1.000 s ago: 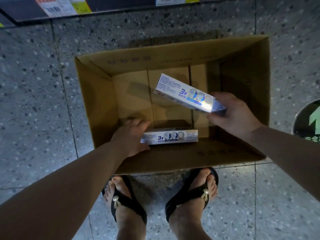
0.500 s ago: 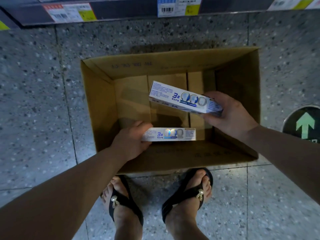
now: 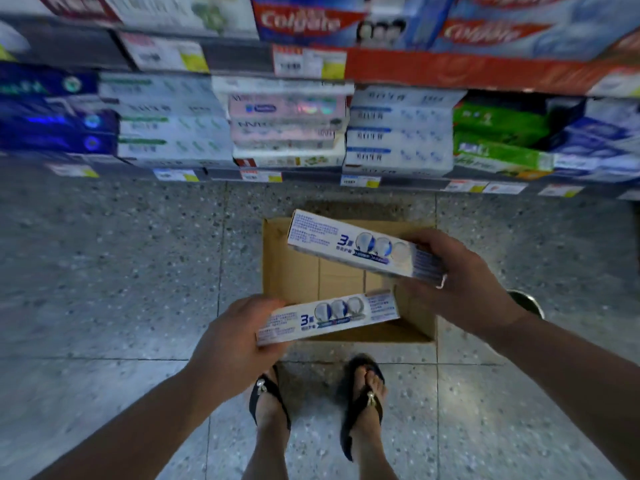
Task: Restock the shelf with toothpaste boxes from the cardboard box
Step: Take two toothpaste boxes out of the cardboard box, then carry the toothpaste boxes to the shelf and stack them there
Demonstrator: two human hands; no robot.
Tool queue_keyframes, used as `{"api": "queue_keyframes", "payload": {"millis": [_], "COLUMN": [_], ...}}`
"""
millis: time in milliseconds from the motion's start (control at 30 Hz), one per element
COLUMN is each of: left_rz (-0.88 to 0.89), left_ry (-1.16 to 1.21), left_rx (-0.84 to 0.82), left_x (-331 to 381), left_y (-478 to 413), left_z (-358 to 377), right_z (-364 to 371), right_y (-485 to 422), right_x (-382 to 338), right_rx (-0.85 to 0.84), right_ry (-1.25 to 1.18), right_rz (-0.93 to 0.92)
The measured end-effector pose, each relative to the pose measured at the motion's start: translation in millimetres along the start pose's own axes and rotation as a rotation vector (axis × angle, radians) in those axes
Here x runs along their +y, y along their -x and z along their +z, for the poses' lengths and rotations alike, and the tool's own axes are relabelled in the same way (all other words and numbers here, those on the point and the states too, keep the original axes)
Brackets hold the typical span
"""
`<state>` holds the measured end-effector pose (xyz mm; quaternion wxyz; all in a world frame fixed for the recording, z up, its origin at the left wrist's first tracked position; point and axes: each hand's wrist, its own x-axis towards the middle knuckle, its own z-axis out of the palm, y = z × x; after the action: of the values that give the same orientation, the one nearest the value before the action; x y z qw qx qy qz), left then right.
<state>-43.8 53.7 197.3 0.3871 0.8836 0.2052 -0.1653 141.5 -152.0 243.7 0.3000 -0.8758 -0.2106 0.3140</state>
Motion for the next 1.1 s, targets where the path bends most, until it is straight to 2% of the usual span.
{"api": "queue_keyframes", "payload": {"millis": [167,433,633,867,1100], "left_rz": [0.035,0.060,0.040,-0.037,-0.112], "left_ry": [0.041,0.057,0.143,0.276,0.407], "left_rx": [0.115,0.443,0.611,0.784,0.912], "left_x": [56,134,180,165,81], "left_y": [69,197,285,385,481], "left_z": [-75,-174,-236,-306,-393], "right_z": [-62,-156,-190,-171,-77], "right_y": [37,115,161,204,235], "right_x": [-87,-230,-333,-463,-612], "right_rx": [0.005,-0.077,-0.112,-0.179,-0.199], "right_ry": [0.054,0.092,0.195,0.236,0.254], "right_rz": [-0.145,-0.437,-0.630,-0.829,-0.904]}}
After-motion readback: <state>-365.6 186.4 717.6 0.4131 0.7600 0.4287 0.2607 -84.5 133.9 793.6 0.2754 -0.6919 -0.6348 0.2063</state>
